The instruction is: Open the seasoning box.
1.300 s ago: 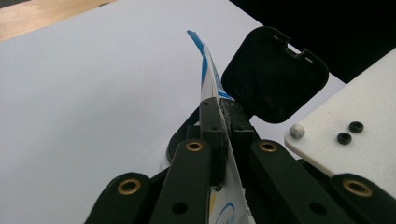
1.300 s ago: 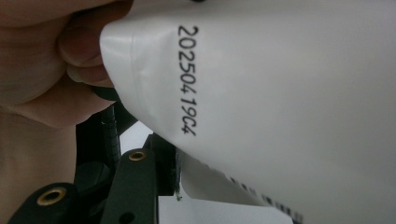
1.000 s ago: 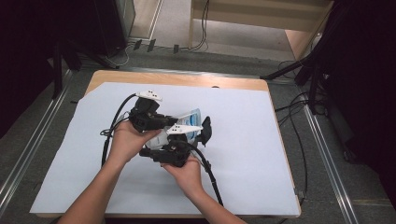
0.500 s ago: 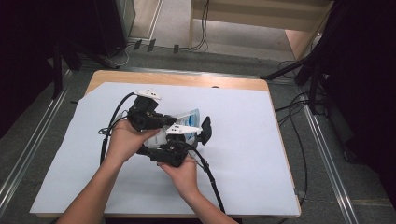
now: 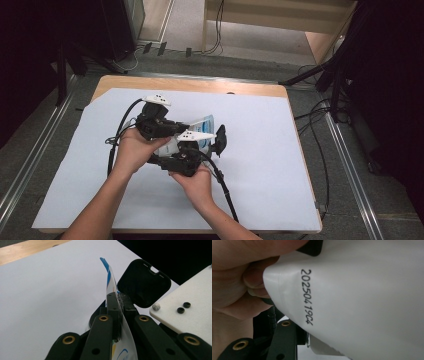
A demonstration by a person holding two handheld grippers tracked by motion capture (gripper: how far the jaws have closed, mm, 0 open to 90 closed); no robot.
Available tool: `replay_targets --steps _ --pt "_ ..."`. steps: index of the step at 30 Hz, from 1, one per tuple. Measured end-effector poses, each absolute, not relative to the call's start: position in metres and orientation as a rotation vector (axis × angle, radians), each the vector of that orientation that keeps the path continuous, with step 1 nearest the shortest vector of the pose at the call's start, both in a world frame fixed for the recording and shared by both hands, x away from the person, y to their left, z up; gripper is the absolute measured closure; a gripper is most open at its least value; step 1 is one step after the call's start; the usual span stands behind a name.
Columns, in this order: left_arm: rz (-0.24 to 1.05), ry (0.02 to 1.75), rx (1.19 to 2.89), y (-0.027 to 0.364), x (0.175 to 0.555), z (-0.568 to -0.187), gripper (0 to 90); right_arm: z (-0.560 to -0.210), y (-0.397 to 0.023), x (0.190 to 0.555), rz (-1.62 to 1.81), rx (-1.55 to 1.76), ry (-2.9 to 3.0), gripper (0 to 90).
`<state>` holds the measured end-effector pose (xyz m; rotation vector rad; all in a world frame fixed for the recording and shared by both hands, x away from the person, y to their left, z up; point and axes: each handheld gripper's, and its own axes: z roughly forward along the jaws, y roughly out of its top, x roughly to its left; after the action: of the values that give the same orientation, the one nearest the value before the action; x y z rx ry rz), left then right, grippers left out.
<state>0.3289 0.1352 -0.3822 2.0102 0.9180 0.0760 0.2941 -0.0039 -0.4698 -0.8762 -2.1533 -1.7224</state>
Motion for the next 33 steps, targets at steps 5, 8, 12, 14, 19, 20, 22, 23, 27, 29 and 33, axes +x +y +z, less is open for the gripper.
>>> replay_targets --steps 5,8,12,14,19,20,22,23,27,29,33 --pt "0.069 0.917 2.014 0.1324 0.3294 -0.3835 89.2 -0.4686 -0.007 0.2927 -1.705 -0.842 -2.211 58.7" --pt "0.071 0.916 2.02 0.1311 0.3298 -0.3844 89.3 -0.4701 -0.0087 0.2933 -1.705 -0.838 -2.209 58.5" --pt "0.077 0.922 2.021 0.131 0.3298 -0.3845 89.3 -0.4708 -0.0092 0.2946 -1.705 -0.833 -2.204 58.5" --pt "0.073 0.92 2.018 0.1318 0.3302 -0.3848 89.3 -0.4711 -0.0084 0.2949 -1.705 -0.836 -2.193 58.5" --pt "0.066 0.924 2.022 0.1332 0.3308 -0.3842 89.3 -0.4715 -0.0067 0.2959 -1.717 -0.835 -2.163 59.9" --pt "0.066 0.924 2.023 0.1332 0.3308 -0.3841 89.3 -0.4714 -0.0067 0.2962 -1.715 -0.837 -2.157 60.4" --pt "0.068 0.924 2.019 0.1329 0.3306 -0.3837 89.3 -0.4709 -0.0068 0.2964 -1.72 -0.842 -2.148 61.2" --pt "0.067 0.925 2.019 0.1329 0.3305 -0.3834 89.3 -0.4707 -0.0068 0.2964 -1.724 -0.844 -2.147 61.5" --pt "0.072 0.919 2.019 0.1329 0.3299 -0.3817 89.3 -0.4693 -0.0069 0.2963 -1.732 -0.845 -2.146 62.3" --pt "0.08 0.917 2.014 0.1323 0.3289 -0.3805 89.3 -0.4683 -0.0069 0.2962 -1.738 -0.842 -2.149 62.7" --pt "0.106 0.919 2.022 0.1318 0.3279 -0.3785 89.3 -0.4664 -0.0061 0.2965 -1.746 -0.84 -2.129 62.6"
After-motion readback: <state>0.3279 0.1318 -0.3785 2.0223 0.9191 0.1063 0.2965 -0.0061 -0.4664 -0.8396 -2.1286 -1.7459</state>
